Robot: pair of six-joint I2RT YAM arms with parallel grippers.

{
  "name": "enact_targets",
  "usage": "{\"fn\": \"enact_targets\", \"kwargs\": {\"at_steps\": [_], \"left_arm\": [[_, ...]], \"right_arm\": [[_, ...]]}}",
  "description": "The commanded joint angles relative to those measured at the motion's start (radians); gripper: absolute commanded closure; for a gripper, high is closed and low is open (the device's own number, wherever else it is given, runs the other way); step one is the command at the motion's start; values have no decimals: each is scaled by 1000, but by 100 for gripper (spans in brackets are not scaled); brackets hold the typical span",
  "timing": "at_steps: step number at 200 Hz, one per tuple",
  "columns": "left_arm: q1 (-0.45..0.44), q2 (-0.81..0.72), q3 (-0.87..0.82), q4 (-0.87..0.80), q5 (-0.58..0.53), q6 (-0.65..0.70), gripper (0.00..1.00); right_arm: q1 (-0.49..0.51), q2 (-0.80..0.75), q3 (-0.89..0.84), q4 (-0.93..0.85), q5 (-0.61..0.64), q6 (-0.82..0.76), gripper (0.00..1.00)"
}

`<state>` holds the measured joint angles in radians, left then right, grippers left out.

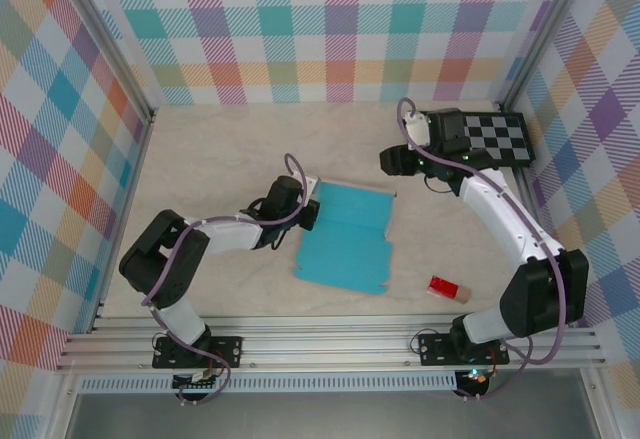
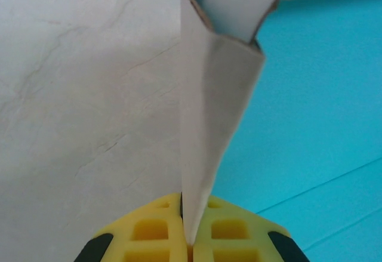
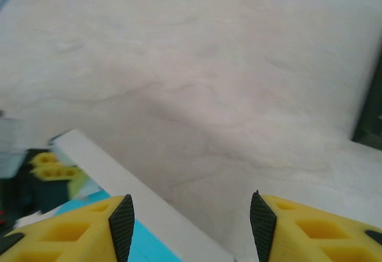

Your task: Fold the paper box

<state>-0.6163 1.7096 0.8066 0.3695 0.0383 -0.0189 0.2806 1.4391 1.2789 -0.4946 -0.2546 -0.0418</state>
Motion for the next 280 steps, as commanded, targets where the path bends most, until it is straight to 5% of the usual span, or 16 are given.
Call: {"fn": "enact_targets", "kwargs": {"at_steps": [1, 21, 54, 94, 141, 173, 234, 280], "left_arm": [[4, 30, -46, 332, 73, 113, 100], [4, 38, -79, 401, 71, 123, 100], [-1, 39, -124, 479, 27, 127, 100], [-5, 63, -146, 595, -177, 128, 100], [-16, 108, -141, 631, -173, 160, 94], [-22, 117, -146, 653, -181, 163, 77], [-26, 46, -166, 581, -169, 125, 54], [4, -267, -87, 101, -176, -141, 35]], "right_arm": [[0, 46, 40, -105, -265, -260, 44], [0, 86, 81, -159, -297, -344, 45], [1, 107, 36, -95, -259, -264, 47], [-3, 65, -39, 7, 83, 85, 44], [-86, 12, -153, 57, -76, 317, 43], [-115, 15, -199, 78, -61, 415, 43], [-116, -20, -315, 235, -123, 496, 43], [-116, -50, -233, 117, 14, 468, 41]]}}
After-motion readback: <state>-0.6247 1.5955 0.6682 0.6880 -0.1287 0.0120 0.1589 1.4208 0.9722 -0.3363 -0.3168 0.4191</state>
